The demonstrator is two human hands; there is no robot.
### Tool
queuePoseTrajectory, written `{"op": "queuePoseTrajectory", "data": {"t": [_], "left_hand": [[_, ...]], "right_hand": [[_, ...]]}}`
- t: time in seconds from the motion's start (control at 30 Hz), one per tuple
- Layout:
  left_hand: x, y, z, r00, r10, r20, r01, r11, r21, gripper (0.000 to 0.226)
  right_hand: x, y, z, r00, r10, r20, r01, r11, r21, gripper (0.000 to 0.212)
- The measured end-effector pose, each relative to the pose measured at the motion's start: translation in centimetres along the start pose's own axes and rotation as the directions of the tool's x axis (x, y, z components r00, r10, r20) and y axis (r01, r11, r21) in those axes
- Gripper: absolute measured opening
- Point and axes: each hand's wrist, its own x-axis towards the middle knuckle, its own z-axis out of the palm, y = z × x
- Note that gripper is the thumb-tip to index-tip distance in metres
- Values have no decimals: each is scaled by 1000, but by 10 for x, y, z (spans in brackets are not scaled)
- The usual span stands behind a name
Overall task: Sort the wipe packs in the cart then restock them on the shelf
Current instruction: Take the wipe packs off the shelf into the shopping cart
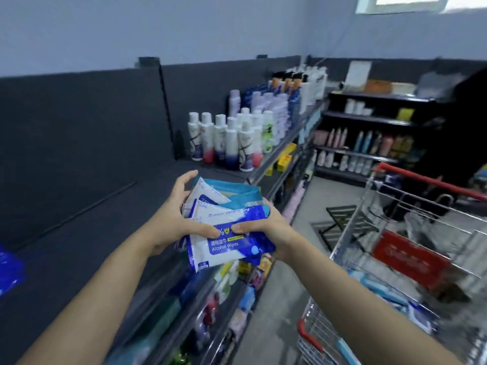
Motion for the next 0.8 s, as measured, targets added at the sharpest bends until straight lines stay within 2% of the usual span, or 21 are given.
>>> {"op": "queuePoseTrajectory", "data": {"t": [0.1, 0.17, 0.3, 0.47, 0.63, 0.67, 0.7, 0.73, 0.77, 0.8], "left_hand": [[33, 0, 80, 990, -9, 138, 20, 997, -79, 117], [53, -5, 134, 974, -21, 224, 47, 993, -111, 111], [97, -25, 239, 922, -78, 381, 133, 984, -120, 124], [159, -62, 363, 863, -134, 487, 194, 978, -74, 125], [228, -110, 459, 811, -223, 541, 262, 965, 4, 120], [240, -119, 473, 809, -234, 540, 243, 968, 55, 119], [252, -130, 484, 817, -235, 527, 163, 970, 180, 118], [267, -143, 494, 819, -235, 524, 15, 921, 389, 119], [279, -153, 500, 810, -273, 518, -139, 770, 623, 122], [288, -161, 503, 804, -327, 497, -259, 560, 787, 121]], "right_hand": [[-50, -12, -66, 976, -2, -217, 7, 1000, 24, 93], [-83, -16, -110, 939, 0, -344, 16, 999, 44, 91], [-144, -13, -200, 828, 33, -560, 39, 992, 117, 90], [-189, -6, -311, 736, 63, -674, 35, 991, 131, 72], [-194, 16, -433, 689, 128, -713, -11, 986, 167, 86], [-193, 23, -454, 674, 172, -718, -53, 981, 185, 95], [-193, 33, -475, 643, 231, -730, -137, 973, 187, 105], [-192, 43, -495, 592, 282, -755, -271, 952, 144, 116], [-192, 53, -514, 525, 314, -791, -439, 896, 64, 126], [-192, 62, -529, 449, 316, -836, -592, 806, -13, 133]]}}
